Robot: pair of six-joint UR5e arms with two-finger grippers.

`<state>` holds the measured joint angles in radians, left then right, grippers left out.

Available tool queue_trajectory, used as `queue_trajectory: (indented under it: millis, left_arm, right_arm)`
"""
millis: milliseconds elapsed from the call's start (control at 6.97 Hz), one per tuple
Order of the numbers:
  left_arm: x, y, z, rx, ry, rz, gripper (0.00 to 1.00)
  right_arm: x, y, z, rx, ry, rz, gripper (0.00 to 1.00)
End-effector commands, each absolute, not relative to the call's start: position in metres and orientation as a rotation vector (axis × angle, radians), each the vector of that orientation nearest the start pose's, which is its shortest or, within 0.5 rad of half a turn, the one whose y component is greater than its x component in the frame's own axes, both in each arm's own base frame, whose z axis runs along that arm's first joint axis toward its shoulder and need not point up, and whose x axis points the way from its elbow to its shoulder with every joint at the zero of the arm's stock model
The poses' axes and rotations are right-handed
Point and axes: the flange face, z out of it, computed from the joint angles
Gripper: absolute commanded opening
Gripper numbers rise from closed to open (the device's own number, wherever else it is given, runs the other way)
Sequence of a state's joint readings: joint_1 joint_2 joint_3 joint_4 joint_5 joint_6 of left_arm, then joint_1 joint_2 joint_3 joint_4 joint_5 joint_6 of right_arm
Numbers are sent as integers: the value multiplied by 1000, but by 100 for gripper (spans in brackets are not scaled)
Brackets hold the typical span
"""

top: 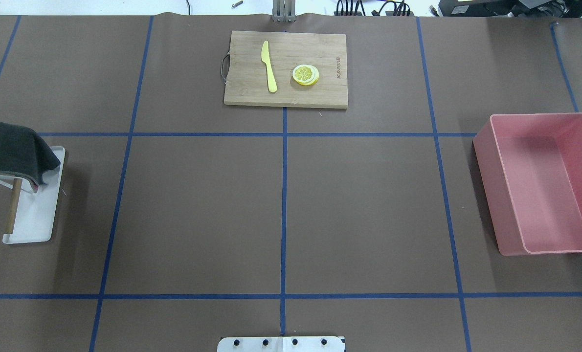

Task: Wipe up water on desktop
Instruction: 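Close the left gripper on the top edge of the grey towel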

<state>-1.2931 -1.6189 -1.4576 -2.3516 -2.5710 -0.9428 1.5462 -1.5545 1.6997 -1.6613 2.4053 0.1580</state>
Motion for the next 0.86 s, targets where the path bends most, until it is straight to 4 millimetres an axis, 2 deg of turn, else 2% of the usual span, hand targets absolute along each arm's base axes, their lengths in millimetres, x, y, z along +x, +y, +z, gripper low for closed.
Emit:
queue_trajectory:
  millis: [0, 143, 287, 574, 717]
  left_arm:
    - [97, -517, 586, -10, 1155, -230, 47]
    - [97, -517, 586, -10, 1155, -230, 38]
    - [97, -517, 586, -10, 1155, -230, 23]
    - [97, -518, 589, -16, 1154, -232, 1]
    - [97, -519, 584, -8, 1158, -225, 0]
  right_arm:
    - [47, -500, 592, -26, -837, 103, 100]
    - [47, -500, 592, -26, -837, 103, 100]
    - [47, -500, 593, -27, -837, 104, 100]
    - [47, -500, 594, -30, -837, 105, 100]
    - [47, -501, 593, -29, -837, 104, 100]
